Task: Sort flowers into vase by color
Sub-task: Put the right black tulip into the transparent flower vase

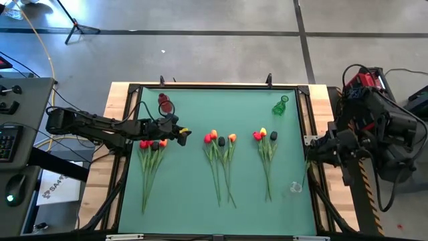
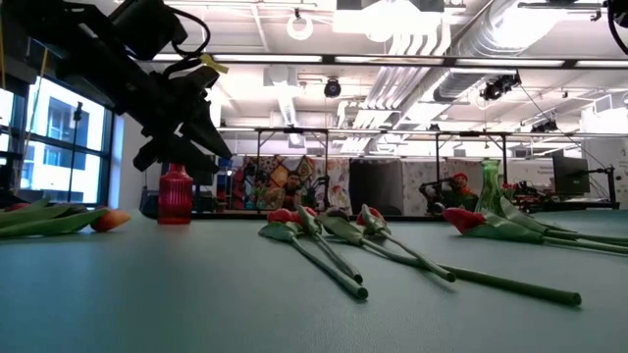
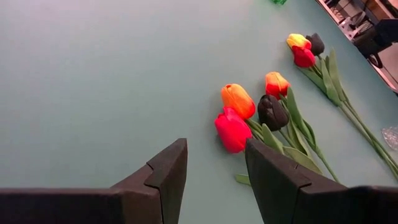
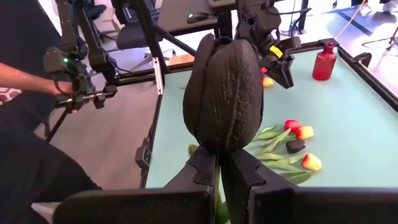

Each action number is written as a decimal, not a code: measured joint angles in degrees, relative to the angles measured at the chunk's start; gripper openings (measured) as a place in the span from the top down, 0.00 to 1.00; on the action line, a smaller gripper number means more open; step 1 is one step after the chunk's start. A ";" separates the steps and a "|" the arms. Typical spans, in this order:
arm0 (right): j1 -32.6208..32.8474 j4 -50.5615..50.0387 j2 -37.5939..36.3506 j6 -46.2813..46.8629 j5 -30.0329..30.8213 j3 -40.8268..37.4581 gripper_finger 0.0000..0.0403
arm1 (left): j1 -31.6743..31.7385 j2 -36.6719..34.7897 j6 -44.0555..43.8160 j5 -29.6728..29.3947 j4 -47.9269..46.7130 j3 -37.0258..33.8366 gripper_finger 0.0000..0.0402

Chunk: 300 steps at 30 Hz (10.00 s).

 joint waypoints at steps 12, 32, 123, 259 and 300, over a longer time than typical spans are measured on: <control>0.00 -1.27 3.39 1.37 1.96 -0.04 1.00 | 0.07 0.00 0.09 -0.02 -0.01 0.00 0.62; -0.04 -5.46 7.68 14.35 -7.35 -0.07 1.00 | 0.07 0.00 0.04 0.53 0.37 -0.02 0.62; -84.65 19.68 12.12 13.13 -60.08 -45.28 0.74 | 0.39 -0.02 17.10 19.01 16.00 -0.02 0.62; -0.74 -1.54 14.02 4.81 12.43 3.65 1.00 | -12.76 0.00 -1.72 -10.20 13.14 0.00 0.62; -0.74 -5.41 13.44 16.36 -3.14 3.65 0.84 | -12.70 0.00 0.04 -10.10 13.55 0.00 0.62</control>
